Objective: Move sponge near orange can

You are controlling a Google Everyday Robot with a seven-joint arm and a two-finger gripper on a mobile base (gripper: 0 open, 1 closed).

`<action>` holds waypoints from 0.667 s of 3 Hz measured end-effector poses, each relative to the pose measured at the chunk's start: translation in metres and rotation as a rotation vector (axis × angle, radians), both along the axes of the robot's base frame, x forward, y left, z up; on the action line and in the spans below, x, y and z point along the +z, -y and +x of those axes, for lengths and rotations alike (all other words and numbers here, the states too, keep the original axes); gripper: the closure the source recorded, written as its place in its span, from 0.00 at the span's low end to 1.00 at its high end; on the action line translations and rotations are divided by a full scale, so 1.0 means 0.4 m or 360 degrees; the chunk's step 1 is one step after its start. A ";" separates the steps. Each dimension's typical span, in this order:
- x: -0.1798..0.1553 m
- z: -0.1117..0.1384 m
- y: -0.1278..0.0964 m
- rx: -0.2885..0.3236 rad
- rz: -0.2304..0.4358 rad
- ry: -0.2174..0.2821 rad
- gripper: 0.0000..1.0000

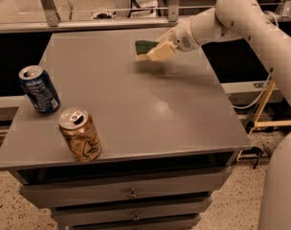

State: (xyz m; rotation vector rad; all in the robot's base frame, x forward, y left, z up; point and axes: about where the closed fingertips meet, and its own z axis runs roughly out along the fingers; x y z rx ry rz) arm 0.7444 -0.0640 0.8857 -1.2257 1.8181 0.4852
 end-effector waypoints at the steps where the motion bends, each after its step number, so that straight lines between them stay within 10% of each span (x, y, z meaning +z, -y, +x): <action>1: 0.128 -0.072 -0.006 0.0148 -0.0031 0.0086 1.00; 2: 0.211 -0.155 -0.046 0.0296 -0.0045 0.0171 1.00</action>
Offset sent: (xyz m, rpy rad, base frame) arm -0.1211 0.0546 0.0938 -0.0489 -0.1218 0.3407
